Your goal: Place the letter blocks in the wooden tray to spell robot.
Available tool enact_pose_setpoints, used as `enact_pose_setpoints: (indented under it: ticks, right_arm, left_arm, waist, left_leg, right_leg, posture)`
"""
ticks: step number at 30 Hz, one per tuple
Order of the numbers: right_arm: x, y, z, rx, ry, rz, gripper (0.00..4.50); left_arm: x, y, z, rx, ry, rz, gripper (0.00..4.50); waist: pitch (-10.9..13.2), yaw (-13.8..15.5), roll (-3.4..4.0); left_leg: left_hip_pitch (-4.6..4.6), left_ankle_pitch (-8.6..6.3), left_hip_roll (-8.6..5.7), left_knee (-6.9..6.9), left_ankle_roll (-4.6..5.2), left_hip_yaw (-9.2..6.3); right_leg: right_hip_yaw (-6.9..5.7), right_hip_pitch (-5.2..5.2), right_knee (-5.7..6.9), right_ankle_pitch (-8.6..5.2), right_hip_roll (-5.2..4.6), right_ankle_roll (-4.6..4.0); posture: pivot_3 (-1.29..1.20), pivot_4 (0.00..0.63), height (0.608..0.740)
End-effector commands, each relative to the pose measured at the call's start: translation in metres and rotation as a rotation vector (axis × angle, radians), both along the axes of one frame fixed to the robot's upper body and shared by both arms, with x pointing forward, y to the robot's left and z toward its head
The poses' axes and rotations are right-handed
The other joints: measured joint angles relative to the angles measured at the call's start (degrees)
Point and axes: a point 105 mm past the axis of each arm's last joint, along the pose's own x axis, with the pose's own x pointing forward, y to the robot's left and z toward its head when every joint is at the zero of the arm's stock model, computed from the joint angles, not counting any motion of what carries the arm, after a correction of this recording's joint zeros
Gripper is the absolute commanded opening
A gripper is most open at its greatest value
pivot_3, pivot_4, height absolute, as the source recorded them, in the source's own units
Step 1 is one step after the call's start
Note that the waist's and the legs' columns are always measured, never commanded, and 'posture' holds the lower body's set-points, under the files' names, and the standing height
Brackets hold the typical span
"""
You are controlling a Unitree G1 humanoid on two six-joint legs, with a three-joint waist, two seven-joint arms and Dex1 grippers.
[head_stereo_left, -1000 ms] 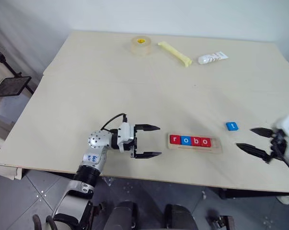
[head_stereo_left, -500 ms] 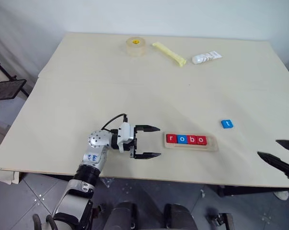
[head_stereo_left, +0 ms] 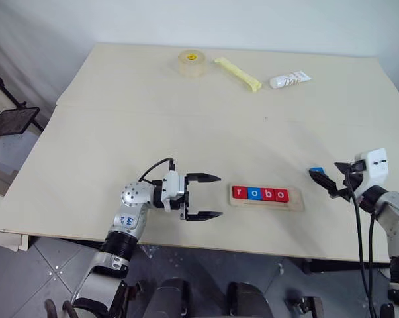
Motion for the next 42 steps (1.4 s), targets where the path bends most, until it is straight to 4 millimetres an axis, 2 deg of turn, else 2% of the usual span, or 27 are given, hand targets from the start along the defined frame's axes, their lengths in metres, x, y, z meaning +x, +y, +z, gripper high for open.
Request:
enact_pose_setpoints:
  ticks: [1,5,6,8,10,14,16,22,27,33,36,42]
  right_arm:
    - [0.003,-0.002,-0.005,-0.02,-0.004,-0.034,4.48]
    - [0.004,0.0,-0.01,-0.008,0.003,-0.04,4.48]
    - [0.004,0.0,-0.011,-0.007,0.006,-0.042,4.31]
    - [0.002,0.001,-0.017,-0.005,0.02,-0.053,3.88]
    - [0.001,0.002,-0.019,-0.004,0.021,-0.057,3.27]
    - [-0.002,-0.001,-0.014,-0.019,-0.003,-0.089,1.87]
    - [-0.004,-0.001,-0.009,-0.022,-0.023,-0.098,1.46]
    - [-0.022,-0.003,0.012,-0.043,-0.095,-0.171,1.47]
    - [-0.055,0.003,0.017,-0.06,-0.097,-0.219,1.47]
    - [-0.075,0.005,0.012,-0.055,-0.073,-0.282,1.47]
    - [-0.082,0.009,-0.006,-0.026,-0.035,-0.309,1.47]
    - [-0.082,0.012,-0.015,-0.001,-0.02,-0.325,1.47]
  left_arm:
    - [-0.002,0.0,0.007,-0.01,-0.03,0.002,4.5]
    - [-0.002,0.0,0.007,-0.009,-0.03,0.003,4.5]
    - [-0.002,0.001,0.007,-0.007,-0.03,0.002,4.5]
    - [-0.002,0.003,0.007,0.0,-0.031,-0.006,4.5]
    - [-0.001,0.005,0.007,0.004,-0.032,-0.009,4.5]
    - [0.0,0.011,0.009,0.006,-0.031,-0.018,4.5]
    - [0.0,0.014,0.01,0.005,-0.033,-0.019,4.5]
    - [0.002,0.023,0.014,-0.008,-0.027,-0.007,4.5]
    - [0.002,0.034,0.022,-0.029,-0.022,0.01,4.5]
    - [0.0,0.041,0.03,-0.021,-0.031,0.007,4.5]
    - [-0.002,0.047,0.035,-0.008,-0.036,0.004,4.5]
    - [-0.005,0.047,0.039,-0.004,-0.038,-0.003,4.5]
  waist:
    - [0.0,0.1,0.0]
    - [0.0,0.0,0.01]
    - [0.0,0.0,0.01]
    - [0.0,0.0,0.01]
    - [0.0,0.0,0.01]
    - [0.0,0.1,0.01]
    - [0.0,0.2,0.01]
    - [0.0,0.1,0.02]
    - [0.0,0.2,0.03]
    - [0.0,0.1,0.05]
    - [0.0,0.1,0.05]
    - [0.0,0.0,0.09]
  left_leg:
    - [0.0,0.0,0.0,0.0,-0.01,0.0]
    - [0.0,0.0,0.0,0.0,-0.01,0.02]
    - [0.0,0.0,0.0,0.0,-0.01,0.02]
    - [0.01,0.0,0.02,0.0,-0.01,0.02]
    - [0.03,0.0,0.02,0.0,-0.01,0.02]
    - [0.02,0.0,0.0,0.01,-0.01,0.0]
    - [0.02,0.0,0.0,0.01,-0.01,-0.01]
    - [0.0,0.0,0.01,0.0,-0.01,-0.01]
    - [0.01,0.0,0.02,-0.01,-0.01,-0.03]
    - [0.04,0.0,0.01,-0.01,-0.02,0.02]
    - [0.05,0.0,0.03,-0.02,-0.03,0.02]
    - [0.1,0.0,0.0,-0.06,-0.03,0.07]
  right_leg:
    - [0.0,0.0,0.0,0.0,0.0,0.0]
    - [0.02,0.0,0.0,0.0,0.0,0.0]
    - [0.01,0.0,0.0,0.0,0.0,0.0]
    - [0.01,0.01,0.0,0.0,0.01,0.0]
    - [0.01,0.02,0.0,0.0,0.01,0.0]
    - [0.02,0.02,0.01,0.0,0.0,0.0]
    - [0.02,0.02,0.02,0.0,0.0,0.0]
    - [0.02,-0.02,0.03,0.0,0.0,0.0]
    - [0.04,-0.03,0.06,0.0,0.01,0.0]
    - [0.11,-0.01,0.04,0.0,0.02,0.0]
    - [0.12,-0.02,0.06,0.0,0.04,0.0]
    - [0.22,-0.02,0.07,0.0,0.04,0.0]
  posture:
    - [0.0,0.15,0.74]
    - [0.0,0.15,0.74]
    - [0.0,0.15,0.74]
    - [0.0,0.15,0.74]
    - [0.0,0.15,0.74]
    - [0.0,0.15,0.74]
    - [0.0,0.15,0.74]
    - [0.0,0.15,0.74]
    - [0.0,0.15,0.74]
    - [0.0,0.15,0.74]
    - [0.0,0.15,0.74]
    - [0.0,0.15,0.74]
